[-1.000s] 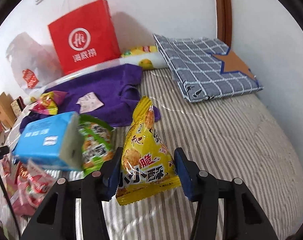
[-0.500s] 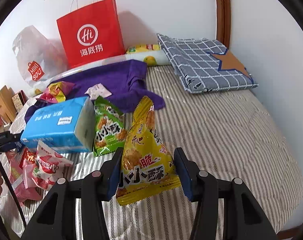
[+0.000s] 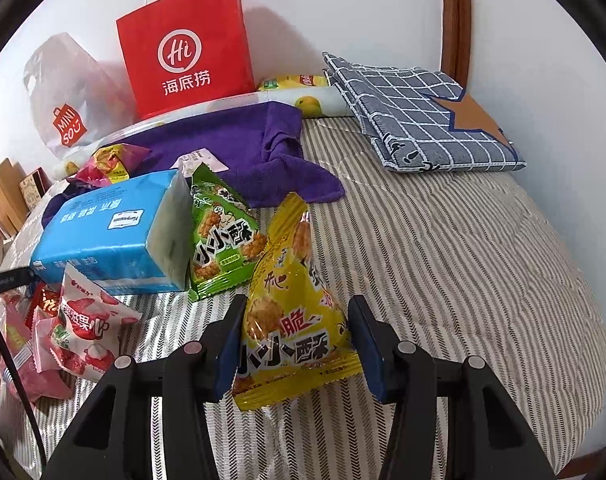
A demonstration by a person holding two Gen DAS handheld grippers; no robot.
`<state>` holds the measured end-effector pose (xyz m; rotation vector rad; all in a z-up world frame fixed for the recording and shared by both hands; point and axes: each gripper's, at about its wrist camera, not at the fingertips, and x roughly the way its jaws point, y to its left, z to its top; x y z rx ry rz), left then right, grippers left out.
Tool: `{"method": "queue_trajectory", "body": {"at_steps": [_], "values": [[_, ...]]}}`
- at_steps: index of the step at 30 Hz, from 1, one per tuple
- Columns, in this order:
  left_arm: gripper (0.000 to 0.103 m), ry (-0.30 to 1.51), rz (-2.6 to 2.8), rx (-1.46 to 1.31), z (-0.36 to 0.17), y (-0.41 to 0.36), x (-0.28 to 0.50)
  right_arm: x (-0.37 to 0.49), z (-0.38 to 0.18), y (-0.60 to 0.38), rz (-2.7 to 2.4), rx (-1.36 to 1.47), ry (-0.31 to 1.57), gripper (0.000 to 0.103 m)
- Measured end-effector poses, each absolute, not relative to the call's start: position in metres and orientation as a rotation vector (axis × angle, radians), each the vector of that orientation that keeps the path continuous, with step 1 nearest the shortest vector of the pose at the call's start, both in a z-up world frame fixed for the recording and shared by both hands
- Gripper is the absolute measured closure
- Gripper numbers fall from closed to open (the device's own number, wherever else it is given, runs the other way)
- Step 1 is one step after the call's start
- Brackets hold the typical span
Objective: Organize snacks
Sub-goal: 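Grasp the blue snack packet with the left tool while the right tool holds the yellow bag, then lift both held snacks and carry them toward the purple towel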
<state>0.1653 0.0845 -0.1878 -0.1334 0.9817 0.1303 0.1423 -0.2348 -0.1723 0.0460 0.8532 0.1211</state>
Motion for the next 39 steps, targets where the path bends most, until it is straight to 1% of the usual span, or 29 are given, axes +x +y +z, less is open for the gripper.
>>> {"method": "queue_trajectory", "body": {"at_steps": [2,3,4,5,8,18,39], "values": [[0.048,0.977,0.132,-0.124,-0.188,0.08,0.166,0.143,-0.174,-0.232,0.128,0.047,0.859,0.054],[0.048,0.974,0.136,-0.122,-0.187,0.079,0.167,0.144,-0.175,-0.23,0.13,0.042,0.859,0.054],[0.049,0.966,0.144,-0.118,-0.188,0.078,0.167,0.144,-0.175,-0.228,0.131,0.035,0.856,0.054],[0.057,0.957,0.152,-0.108,-0.188,0.078,0.166,0.144,-0.176,-0.225,0.132,0.023,0.852,0.054],[0.058,0.96,0.105,-0.109,-0.187,0.076,0.158,0.145,-0.18,-0.223,0.126,0.008,0.854,0.054],[0.056,0.894,0.086,-0.054,-0.192,0.065,0.145,0.148,-0.185,-0.222,0.126,0.008,0.871,0.054],[0.056,0.888,0.059,-0.083,-0.193,0.07,0.144,0.153,-0.191,-0.217,0.131,-0.007,0.908,0.051]]}}
